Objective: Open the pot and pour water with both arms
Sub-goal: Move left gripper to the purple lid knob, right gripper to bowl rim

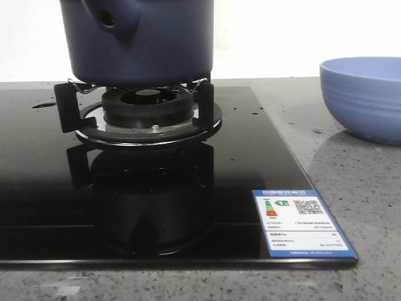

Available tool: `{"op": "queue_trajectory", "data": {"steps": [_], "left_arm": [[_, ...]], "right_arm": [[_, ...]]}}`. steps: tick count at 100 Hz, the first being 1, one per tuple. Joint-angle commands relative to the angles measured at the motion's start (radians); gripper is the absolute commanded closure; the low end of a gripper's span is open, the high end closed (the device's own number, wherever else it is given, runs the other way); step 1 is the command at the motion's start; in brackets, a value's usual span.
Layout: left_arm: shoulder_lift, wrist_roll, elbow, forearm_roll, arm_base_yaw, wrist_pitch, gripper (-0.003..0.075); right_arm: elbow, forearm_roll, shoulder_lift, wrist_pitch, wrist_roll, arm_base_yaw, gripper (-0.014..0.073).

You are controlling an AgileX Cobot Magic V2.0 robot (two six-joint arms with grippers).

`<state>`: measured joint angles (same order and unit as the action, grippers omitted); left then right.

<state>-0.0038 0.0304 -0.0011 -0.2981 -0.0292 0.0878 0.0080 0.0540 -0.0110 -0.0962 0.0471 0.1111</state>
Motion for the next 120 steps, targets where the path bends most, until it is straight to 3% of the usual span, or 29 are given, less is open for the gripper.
{"op": "queue_trajectory", "data": {"steps": [1, 20, 27, 38, 50, 61, 80, 103, 111, 120], "left_arm": [[-0.029, -0.008, 0.035, -0.123, 0.002, -0.088, 0.0741], [-0.029, -0.008, 0.033, -0.429, 0.002, -0.088, 0.0741], [-0.029, -0.008, 0.028, -0.510, 0.002, -0.078, 0.0741], [-0.029, -0.004, -0.013, -0.519, 0.002, -0.042, 0.0741], [-0.007, 0.031, -0.111, -0.457, 0.002, 0.049, 0.0741], [0.067, 0.147, -0.254, -0.364, 0.002, 0.204, 0.0741], [0.247, 0.378, -0.481, -0.363, 0.002, 0.411, 0.0741], [0.344, 0.468, -0.592, -0.356, -0.120, 0.421, 0.0738], [0.353, 0.478, -0.595, -0.354, -0.158, 0.413, 0.0717], [0.364, 0.478, -0.595, -0.363, -0.178, 0.411, 0.0659]], "right_arm": [[0.025, 0.110, -0.016, 0.096, -0.002, -0.001, 0.0655], [0.025, 0.448, -0.016, 0.109, -0.002, -0.001, 0.0655], [0.017, 0.504, -0.016, 0.090, -0.002, -0.001, 0.0655], [-0.035, 0.502, -0.016, -0.011, -0.017, -0.001, 0.0655], [-0.137, 0.480, -0.004, -0.173, -0.116, -0.001, 0.0653], [-0.240, 0.476, 0.057, -0.249, -0.188, -0.001, 0.0653], [-0.421, 0.463, 0.242, -0.357, -0.332, -0.018, 0.0654], [-0.535, 0.444, 0.394, -0.432, -0.378, -0.100, 0.0648], [-0.567, 0.444, 0.436, -0.481, -0.409, -0.134, 0.0582], [-0.595, 0.446, 0.475, -0.507, -0.414, -0.163, 0.0391]]}}
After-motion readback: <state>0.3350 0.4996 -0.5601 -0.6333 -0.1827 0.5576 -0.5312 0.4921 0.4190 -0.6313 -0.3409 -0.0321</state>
